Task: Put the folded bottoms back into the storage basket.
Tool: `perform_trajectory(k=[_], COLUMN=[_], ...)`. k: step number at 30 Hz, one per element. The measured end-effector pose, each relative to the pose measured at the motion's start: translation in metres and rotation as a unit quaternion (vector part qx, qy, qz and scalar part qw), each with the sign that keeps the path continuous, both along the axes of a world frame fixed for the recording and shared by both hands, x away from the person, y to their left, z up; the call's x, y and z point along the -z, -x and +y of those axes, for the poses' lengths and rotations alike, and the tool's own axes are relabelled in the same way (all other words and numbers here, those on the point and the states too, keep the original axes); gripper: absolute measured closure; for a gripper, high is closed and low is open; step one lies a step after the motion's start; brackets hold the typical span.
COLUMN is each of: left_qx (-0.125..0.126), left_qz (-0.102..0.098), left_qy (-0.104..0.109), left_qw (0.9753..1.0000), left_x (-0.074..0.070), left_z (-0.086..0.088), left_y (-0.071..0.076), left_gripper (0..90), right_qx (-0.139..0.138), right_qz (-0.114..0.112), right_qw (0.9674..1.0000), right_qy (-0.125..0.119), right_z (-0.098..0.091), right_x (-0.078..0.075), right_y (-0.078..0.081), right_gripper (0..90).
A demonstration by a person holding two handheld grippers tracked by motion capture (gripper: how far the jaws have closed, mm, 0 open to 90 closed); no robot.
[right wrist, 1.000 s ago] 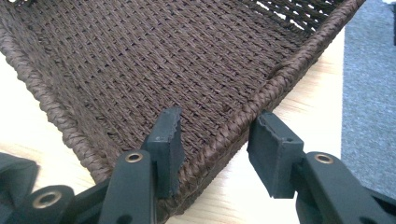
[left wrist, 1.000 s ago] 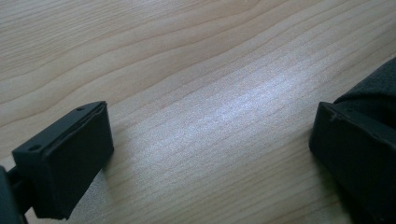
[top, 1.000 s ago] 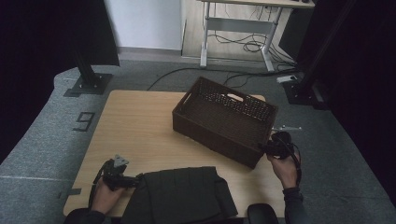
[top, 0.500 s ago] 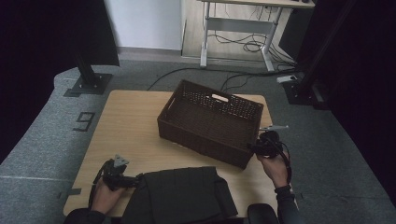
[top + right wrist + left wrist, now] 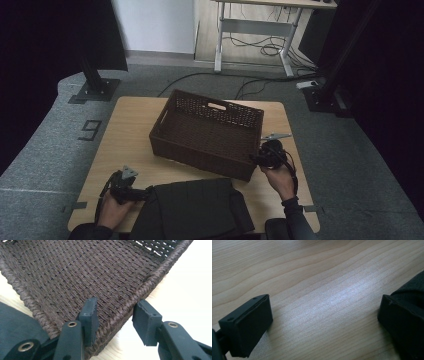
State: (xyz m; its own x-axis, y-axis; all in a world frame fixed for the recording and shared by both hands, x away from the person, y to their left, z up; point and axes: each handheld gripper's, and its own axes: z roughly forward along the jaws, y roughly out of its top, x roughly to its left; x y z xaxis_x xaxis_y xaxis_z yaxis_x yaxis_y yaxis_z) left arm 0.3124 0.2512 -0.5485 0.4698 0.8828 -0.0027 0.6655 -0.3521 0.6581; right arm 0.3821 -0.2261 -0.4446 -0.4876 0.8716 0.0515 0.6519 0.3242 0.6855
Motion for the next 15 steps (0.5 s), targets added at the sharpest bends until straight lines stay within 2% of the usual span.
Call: perform_trajectory(k=[7, 15], left_qx=[0.0, 0.001], left_qz=[0.0, 0.0], left_qy=[0.0, 0.0], left_qw=[1.0, 1.0], left_x=[0.0, 0.0], left_z=[0.0, 0.0], left_y=[0.0, 0.0], left_gripper=[0.0, 0.0], right_qx=[-0.031, -0.039], right_qz=[-0.002, 0.0], right_qw=[0.9995, 0.9992], right_qy=[0.001, -0.002], right_z=[0.019, 0.014], right_x=[0.0, 0.001], right_y=[0.004, 0.007], right_gripper=[55.0, 54.9])
